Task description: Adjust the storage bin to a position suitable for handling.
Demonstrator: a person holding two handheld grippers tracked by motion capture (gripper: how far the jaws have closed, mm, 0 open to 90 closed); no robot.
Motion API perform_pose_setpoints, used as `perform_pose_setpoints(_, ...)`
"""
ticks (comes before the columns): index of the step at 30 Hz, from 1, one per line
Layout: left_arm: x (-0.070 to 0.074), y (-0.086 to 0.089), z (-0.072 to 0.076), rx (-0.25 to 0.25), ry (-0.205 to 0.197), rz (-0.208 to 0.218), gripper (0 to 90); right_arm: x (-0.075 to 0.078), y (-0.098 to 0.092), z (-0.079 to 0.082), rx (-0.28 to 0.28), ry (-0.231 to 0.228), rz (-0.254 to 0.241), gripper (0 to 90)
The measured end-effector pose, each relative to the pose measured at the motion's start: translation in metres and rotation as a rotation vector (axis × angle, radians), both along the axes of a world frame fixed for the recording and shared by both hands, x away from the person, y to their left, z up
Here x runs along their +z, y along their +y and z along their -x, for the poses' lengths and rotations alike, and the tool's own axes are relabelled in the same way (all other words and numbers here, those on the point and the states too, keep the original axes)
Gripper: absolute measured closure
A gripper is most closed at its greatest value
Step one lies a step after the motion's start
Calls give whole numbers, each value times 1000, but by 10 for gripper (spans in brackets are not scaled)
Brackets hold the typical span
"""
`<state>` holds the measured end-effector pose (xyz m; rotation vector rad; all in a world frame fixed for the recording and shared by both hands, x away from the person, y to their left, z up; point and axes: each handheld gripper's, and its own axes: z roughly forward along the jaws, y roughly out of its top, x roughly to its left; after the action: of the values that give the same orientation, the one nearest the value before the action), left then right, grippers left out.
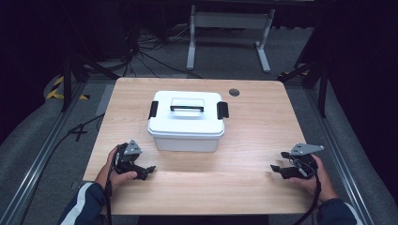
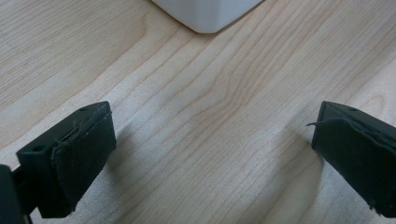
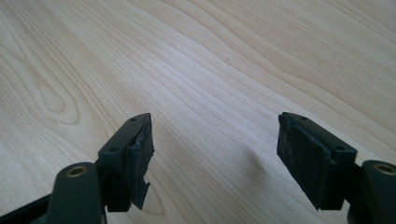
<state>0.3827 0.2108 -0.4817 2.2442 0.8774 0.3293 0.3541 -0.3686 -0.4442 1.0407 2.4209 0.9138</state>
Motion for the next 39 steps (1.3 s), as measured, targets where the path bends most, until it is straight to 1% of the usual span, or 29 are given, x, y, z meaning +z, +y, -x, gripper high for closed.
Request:
perform_pose_setpoints(3, 0, 0, 0, 0, 0, 0, 2, 7, 1, 0, 0, -9, -6, 293)
perform_pose_setpoints(6, 0, 0, 0, -4, 3, 0, 3, 13, 2, -1, 18, -18, -9, 313)
perform_pose_setpoints(10, 0, 0, 0, -3, -1, 1, 3, 21, 3, -5, 41, -10, -19, 340)
perform_pose_setpoints(13, 0, 0, -1, -10, -3, -1, 3, 30, 9, -9, 70, -12, 6, 366)
perform_pose_setpoints(15, 0, 0, 0, -7, 2, -1, 3, 36, 13, -11, 94, -17, 11, 387)
perform_pose_setpoints(16, 0, 0, 0, -7, 2, -1, 3, 36, 13, -11, 94, -17, 11, 387)
perform_pose_setpoints(17, 0, 0, 0, -3, 3, 0, 4, 43, 17, -15, 104, -24, 20, 391)
perform_pose_setpoints(19, 0, 0, 0, -3, 1, 0, 4, 46, 18, -16, 109, -28, 21, 393)
perform_pose_setpoints(23, 0, 0, -1, -8, -2, -1, 4, 62, 26, -24, 137, -42, 40, 414)
perform_pose_setpoints(24, 0, 0, 0, -6, 4, -1, 4, 64, 27, -26, 141, -42, 43, 415)
perform_pose_setpoints(25, 0, 0, -1, -11, -4, 0, 4, 68, 29, -29, 146, -47, 50, 418)
perform_pose_setpoints(26, 0, 0, -1, -9, -2, -1, 4, 72, 31, -31, 152, -54, 51, 430)
perform_pose_setpoints(28, 0, 0, 1, 1, 0, 2, 5, 77, 34, -34, 157, -54, 48, 436)
perform_pose_setpoints(29, 0, 0, 1, -1, -6, -2, 6, 82, 37, -36, 162, -59, 56, 448)
perform_pose_setpoints(31, 0, 0, 1, 2, -4, 1, 5, 84, 39, -38, 167, -62, 60, 450)
perform_pose_setpoints(33, 0, 0, 1, 2, 0, 3, 5, 90, 46, -41, 182, -65, 72, 463)
perform_pose_setpoints(35, 0, 0, 1, 1, -4, 1, 5, 96, 52, -45, 199, -75, 86, 475)
perform_pose_setpoints(37, 0, 1, 1, -4, -6, -2, 5, 102, 57, -48, 201, -79, 101, 482)
perform_pose_setpoints(38, 0, 1, 1, -4, -7, -2, 5, 105, 60, -50, 211, -85, 104, 483)
perform_pose_setpoints(39, 0, 1, 1, -4, -8, -4, 6, 107, 61, -50, 214, -81, 101, 484)
